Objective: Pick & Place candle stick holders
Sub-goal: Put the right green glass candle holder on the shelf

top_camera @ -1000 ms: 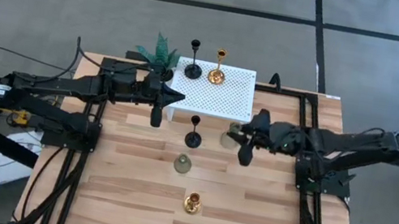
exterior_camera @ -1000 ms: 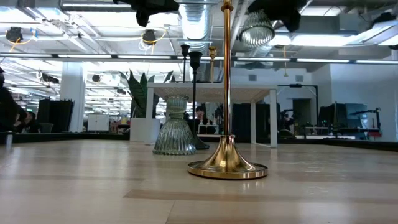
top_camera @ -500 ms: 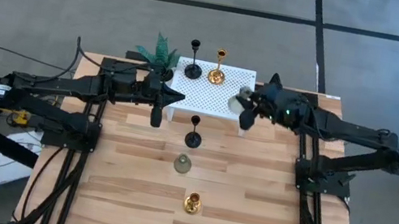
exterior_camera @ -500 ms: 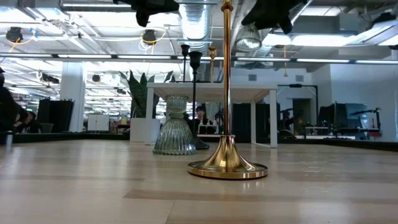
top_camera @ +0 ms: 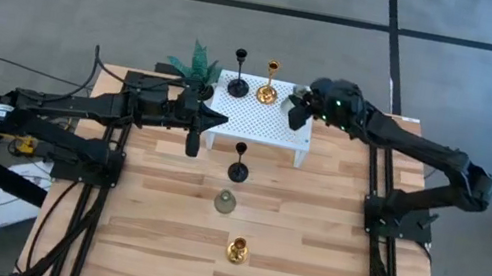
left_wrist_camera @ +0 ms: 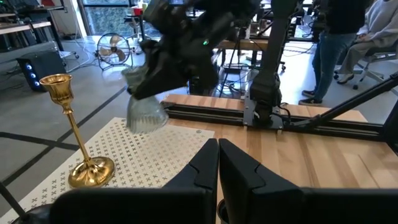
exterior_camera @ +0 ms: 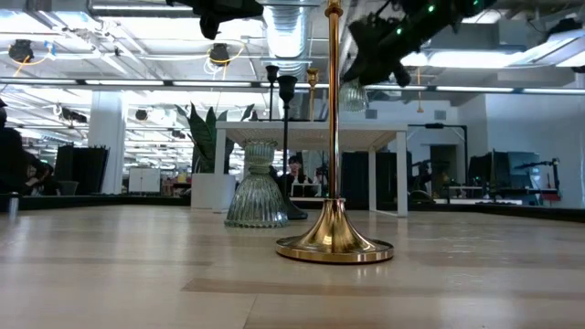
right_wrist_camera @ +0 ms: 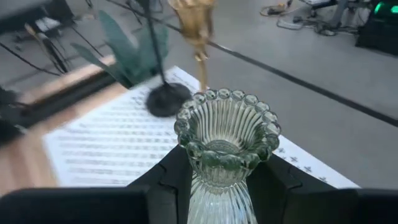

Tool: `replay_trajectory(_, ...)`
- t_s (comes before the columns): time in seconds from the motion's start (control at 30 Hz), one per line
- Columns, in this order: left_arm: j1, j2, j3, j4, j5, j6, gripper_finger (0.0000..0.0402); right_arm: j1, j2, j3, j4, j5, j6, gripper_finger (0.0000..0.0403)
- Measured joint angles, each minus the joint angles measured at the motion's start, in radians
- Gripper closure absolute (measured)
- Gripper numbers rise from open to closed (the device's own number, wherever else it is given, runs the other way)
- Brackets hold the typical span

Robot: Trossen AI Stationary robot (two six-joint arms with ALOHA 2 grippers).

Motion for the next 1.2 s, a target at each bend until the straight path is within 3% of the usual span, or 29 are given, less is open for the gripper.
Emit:
replay_trajectory(0.53, 0.0, 0.0, 0.0, 0.0, 0.0, 0.004, 0.0389, -0.131, 0.17, 0.0, 0.12, -0.051, -0.015, 0.0294)
replay_trajectory(1.2, 0.0, 0.0, 0.0, 0.0, 0.0, 0.004, 0.0389, -0.15, 0.188, 0.002, 0.126, -0.049, -0.071, 0.0292)
